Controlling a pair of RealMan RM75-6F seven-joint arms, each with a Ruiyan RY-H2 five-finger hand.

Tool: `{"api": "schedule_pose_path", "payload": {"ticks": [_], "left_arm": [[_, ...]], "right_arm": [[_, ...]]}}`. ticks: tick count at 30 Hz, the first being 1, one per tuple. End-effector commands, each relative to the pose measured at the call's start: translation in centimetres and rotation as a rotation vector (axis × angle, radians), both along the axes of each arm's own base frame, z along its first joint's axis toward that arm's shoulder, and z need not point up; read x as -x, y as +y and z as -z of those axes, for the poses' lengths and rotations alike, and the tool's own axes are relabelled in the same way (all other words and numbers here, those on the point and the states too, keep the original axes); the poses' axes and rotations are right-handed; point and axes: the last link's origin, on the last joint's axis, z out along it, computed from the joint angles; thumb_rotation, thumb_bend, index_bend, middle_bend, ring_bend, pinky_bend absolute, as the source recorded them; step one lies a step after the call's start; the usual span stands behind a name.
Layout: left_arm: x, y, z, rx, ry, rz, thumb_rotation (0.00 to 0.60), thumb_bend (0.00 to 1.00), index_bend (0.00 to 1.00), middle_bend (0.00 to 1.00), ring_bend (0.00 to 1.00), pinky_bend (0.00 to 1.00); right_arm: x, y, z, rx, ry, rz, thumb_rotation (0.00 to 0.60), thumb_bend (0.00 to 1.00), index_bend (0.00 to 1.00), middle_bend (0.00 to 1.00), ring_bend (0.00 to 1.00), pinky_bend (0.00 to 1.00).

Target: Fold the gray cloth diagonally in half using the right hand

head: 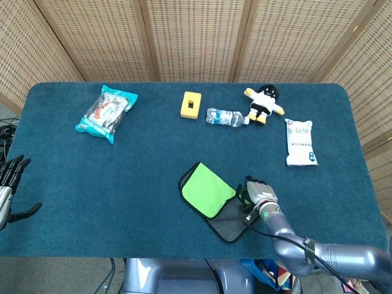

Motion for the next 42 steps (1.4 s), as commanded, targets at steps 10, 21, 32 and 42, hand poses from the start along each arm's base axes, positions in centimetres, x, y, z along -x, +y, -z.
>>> {"api": "schedule_pose_path", "payload": {"ticks": [10, 21, 32, 42], "left_arm": [[-0.1, -0.1, 0.1, 0.004, 0.004, 0.002, 0.600, 0.22, 0.00, 0.00, 0.00, 0.00], [-0.1, -0.1, 0.3, 0.005, 0.012, 0.000, 0.600, 0.22, 0.00, 0.00, 0.00, 0.00], [-0.1, -0.1, 0.4, 0.004, 0.015, -0.001, 0.600, 0.22, 0.00, 0.00, 0.00, 0.00], [-0.2, -0.1, 0.4, 0.003, 0.013, 0.003, 0.600, 0.22, 0.00, 0.00, 0.00, 0.00]], "right_arm": [[1.0, 5.2, -0.5, -0.114, -0.001, -0.171, 0.600, 0.45, 0.61, 0.00, 0.00, 0.00], [1.2, 8.3, 0.4, -0.168, 0.002, -0.295, 0.600, 0.34, 0.24, 0.00, 0.00, 0.00], [0.4, 9.5, 0.4, -0.172, -0.009, -0.378, 0.600, 0.27, 0.05, 0.00, 0.00, 0.00], [-0.5, 8.7, -0.8, -0.085, -0.024, -0.429, 0.600, 0.27, 0.05, 0.00, 0.00, 0.00]]}}
